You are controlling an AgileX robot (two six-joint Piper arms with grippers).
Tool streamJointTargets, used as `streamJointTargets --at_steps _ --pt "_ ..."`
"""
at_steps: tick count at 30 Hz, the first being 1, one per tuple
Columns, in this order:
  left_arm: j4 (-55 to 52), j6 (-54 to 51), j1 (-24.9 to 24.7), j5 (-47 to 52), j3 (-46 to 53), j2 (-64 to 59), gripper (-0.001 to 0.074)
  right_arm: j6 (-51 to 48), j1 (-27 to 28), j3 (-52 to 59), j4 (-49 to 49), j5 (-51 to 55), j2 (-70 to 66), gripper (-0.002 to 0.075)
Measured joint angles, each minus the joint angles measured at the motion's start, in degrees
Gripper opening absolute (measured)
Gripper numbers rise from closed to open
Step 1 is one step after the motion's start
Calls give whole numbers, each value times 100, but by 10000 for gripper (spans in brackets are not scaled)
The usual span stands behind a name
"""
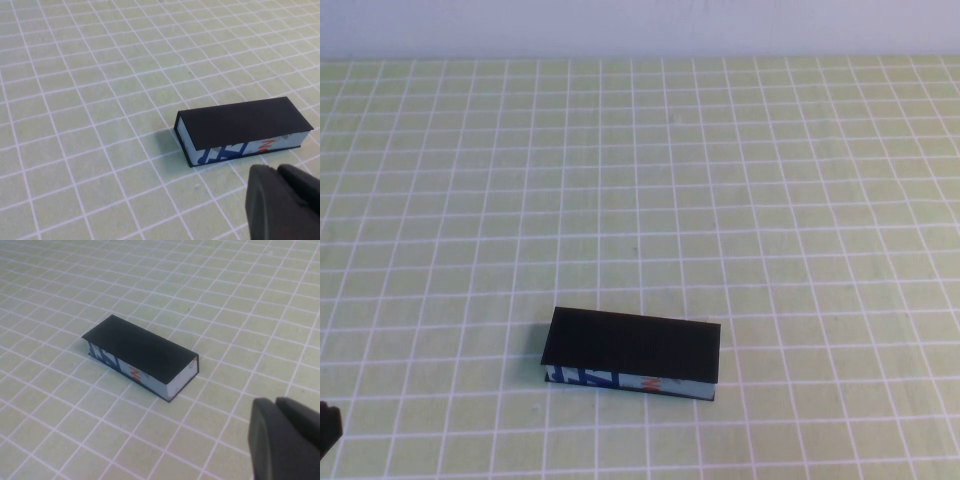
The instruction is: Return glasses to glasses case
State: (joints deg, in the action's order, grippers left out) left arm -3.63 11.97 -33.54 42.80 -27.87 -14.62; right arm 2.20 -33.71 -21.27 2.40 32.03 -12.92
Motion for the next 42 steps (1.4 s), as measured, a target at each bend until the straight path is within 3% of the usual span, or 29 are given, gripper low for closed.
streamJointTargets --at_steps 6,11,23,33,42 --pt "-64 -24 0 -142 159 0 -3 0 0 0 14 0 0 -18" --pt "-718 -185 94 -505 783 0 -3 10 0 0 14 0 0 -18" --pt "363 -337 2134 -3261 1678 198 -3 10 0 0 40 0 0 -18" --pt "409 -814 2348 -2654 2883 1422 -3 12 0 0 53 0 0 -18" --pt "692 -827 2348 -2225 2921 1514 -3 21 0 0 87 0 0 -18"
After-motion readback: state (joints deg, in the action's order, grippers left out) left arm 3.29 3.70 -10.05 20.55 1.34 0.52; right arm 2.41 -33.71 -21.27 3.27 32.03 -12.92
